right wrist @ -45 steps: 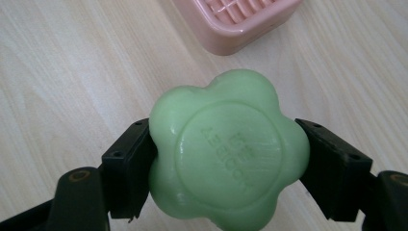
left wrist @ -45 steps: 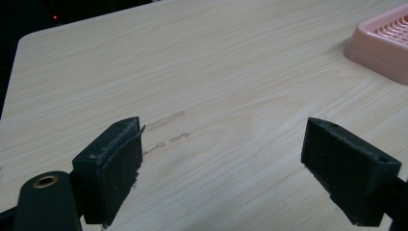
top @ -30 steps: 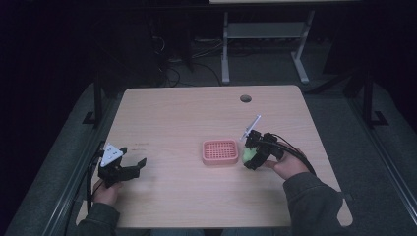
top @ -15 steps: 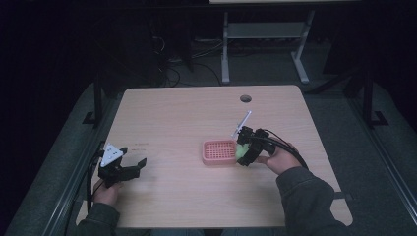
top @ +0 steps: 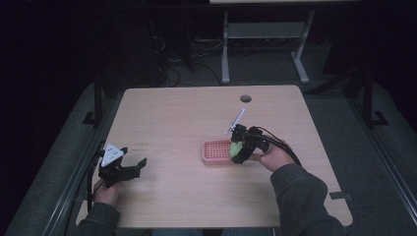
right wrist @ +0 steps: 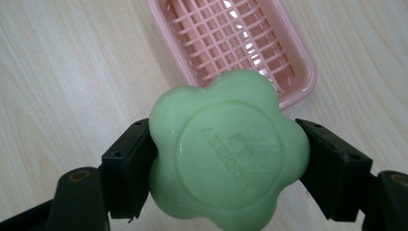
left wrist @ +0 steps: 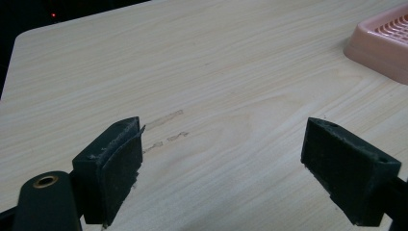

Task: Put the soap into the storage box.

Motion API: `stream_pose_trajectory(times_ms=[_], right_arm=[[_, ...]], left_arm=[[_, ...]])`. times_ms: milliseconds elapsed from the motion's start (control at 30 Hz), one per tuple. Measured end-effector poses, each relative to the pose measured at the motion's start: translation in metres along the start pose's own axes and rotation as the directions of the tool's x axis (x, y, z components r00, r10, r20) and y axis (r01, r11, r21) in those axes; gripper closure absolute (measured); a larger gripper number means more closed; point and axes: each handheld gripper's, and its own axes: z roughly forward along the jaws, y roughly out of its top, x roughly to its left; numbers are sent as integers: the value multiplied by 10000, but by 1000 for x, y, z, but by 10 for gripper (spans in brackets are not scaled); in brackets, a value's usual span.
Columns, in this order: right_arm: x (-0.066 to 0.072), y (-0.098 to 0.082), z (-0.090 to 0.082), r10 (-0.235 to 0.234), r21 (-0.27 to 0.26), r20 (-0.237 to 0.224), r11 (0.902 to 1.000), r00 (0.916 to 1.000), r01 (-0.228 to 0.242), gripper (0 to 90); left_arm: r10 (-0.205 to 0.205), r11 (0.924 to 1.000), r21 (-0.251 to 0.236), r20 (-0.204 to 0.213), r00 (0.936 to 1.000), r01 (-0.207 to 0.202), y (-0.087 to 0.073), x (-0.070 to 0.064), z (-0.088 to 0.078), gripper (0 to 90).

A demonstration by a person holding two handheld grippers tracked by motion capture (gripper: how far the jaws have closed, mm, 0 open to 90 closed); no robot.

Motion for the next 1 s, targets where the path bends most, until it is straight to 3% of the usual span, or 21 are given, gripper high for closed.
stream_pose_trajectory(times_ms=[367, 1000], right_arm=[[-7, 18, 3, -125, -145, -125, 9998, 9998, 123, 260], [-8, 40, 14, -258, 41, -153, 9997, 9995, 259, 260]], left_arm=[[-7, 10000, -21, 17, 10000, 7, 1, -1, 1, 140], [-35, 10000, -78, 44, 10000, 35, 0, 0, 0, 140]])
